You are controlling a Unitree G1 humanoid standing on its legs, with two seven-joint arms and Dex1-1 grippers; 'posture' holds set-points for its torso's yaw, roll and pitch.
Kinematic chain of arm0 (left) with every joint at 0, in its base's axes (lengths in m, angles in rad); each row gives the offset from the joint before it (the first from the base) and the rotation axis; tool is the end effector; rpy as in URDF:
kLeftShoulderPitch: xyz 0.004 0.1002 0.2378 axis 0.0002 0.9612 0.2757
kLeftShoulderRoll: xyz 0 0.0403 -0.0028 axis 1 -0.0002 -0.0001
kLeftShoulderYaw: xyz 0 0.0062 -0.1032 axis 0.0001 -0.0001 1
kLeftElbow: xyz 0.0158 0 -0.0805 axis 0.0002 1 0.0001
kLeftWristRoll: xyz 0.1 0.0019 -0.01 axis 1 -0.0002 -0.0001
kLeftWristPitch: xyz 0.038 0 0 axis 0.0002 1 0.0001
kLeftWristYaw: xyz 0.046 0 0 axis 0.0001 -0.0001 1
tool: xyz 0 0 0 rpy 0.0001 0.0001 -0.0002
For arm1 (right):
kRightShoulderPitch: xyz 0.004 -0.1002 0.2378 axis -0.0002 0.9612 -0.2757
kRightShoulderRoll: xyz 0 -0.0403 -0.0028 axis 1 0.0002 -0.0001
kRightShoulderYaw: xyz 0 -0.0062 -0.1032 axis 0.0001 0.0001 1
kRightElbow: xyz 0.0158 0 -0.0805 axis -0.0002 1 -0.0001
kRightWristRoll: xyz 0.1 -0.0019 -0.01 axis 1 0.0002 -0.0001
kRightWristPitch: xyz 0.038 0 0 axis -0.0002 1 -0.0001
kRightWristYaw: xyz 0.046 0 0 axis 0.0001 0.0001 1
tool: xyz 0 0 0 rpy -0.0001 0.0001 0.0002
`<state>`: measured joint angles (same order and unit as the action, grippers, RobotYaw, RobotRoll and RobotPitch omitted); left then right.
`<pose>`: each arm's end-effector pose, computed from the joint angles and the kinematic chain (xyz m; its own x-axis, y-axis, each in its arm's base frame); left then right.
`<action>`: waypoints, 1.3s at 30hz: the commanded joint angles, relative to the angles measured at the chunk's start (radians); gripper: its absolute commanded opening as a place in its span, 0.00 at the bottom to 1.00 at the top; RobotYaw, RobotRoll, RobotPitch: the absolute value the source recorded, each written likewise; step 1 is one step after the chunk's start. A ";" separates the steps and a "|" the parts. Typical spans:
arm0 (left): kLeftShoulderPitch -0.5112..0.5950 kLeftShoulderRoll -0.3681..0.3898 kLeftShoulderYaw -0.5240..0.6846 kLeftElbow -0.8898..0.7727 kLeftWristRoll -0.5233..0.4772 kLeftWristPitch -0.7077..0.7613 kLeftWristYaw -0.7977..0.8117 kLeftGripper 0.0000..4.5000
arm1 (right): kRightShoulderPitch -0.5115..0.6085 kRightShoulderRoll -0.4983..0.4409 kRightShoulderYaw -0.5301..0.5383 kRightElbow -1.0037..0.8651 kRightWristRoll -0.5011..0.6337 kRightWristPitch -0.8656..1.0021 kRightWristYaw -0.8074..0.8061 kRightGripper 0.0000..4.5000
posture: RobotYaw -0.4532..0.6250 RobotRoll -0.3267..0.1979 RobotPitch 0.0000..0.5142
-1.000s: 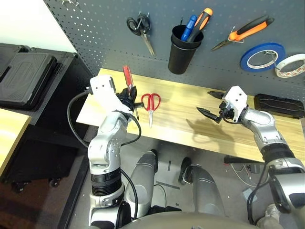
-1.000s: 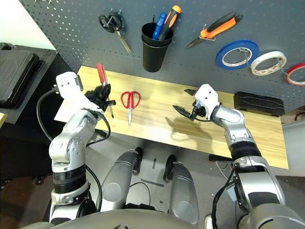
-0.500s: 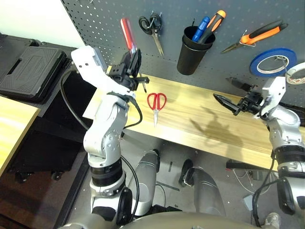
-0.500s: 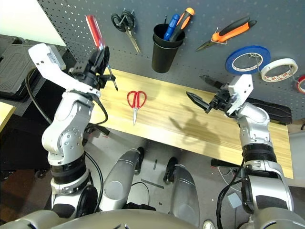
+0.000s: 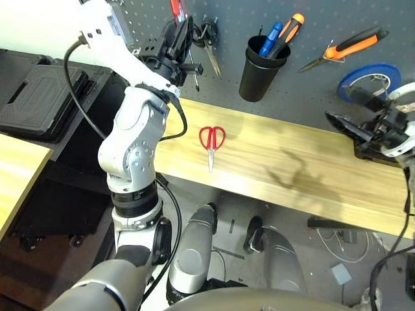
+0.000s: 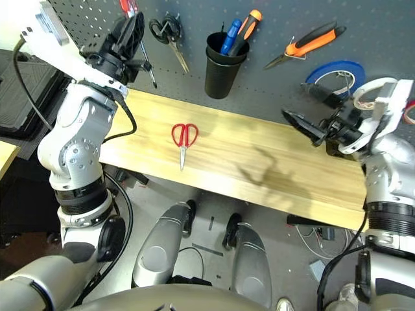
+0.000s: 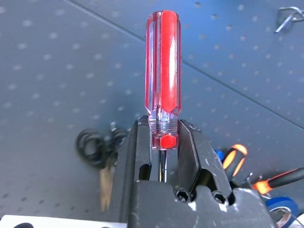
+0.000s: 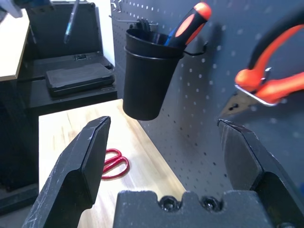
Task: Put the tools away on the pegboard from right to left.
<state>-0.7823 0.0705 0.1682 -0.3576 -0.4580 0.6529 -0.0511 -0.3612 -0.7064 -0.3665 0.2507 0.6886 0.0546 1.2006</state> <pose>0.2602 0.1285 0.2590 0.8074 -0.3411 0.4813 0.4623 0.8727 -0.1570 0.2421 -0.3329 0.1735 0.5993 0.7571 0.2600 -0.7272 0.6507 -0.2188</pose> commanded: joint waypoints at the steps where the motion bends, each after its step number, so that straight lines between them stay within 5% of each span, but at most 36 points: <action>1: -0.047 0.002 -0.008 0.026 -0.019 -0.015 -0.018 0.18 | -0.006 -0.023 -0.036 -0.034 0.024 0.043 -0.010 1.00 | 0.57 0.62 0.44; 24: -0.281 -0.104 -0.014 0.400 0.046 -0.286 0.001 0.18 | 0.015 0.097 0.012 -0.199 -0.003 0.052 -0.147 1.00 | 0.53 0.62 0.43; 39: -0.282 -0.112 -0.069 0.702 0.159 -0.511 -0.078 0.18 | 0.051 0.125 0.010 -0.254 -0.008 0.046 -0.177 1.00 | 0.49 0.62 0.42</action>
<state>-1.0731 -0.0313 0.1306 0.3339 -0.3196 0.1596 -0.1087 -0.3283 -0.5832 -0.3547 0.0172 0.6867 0.1075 1.0260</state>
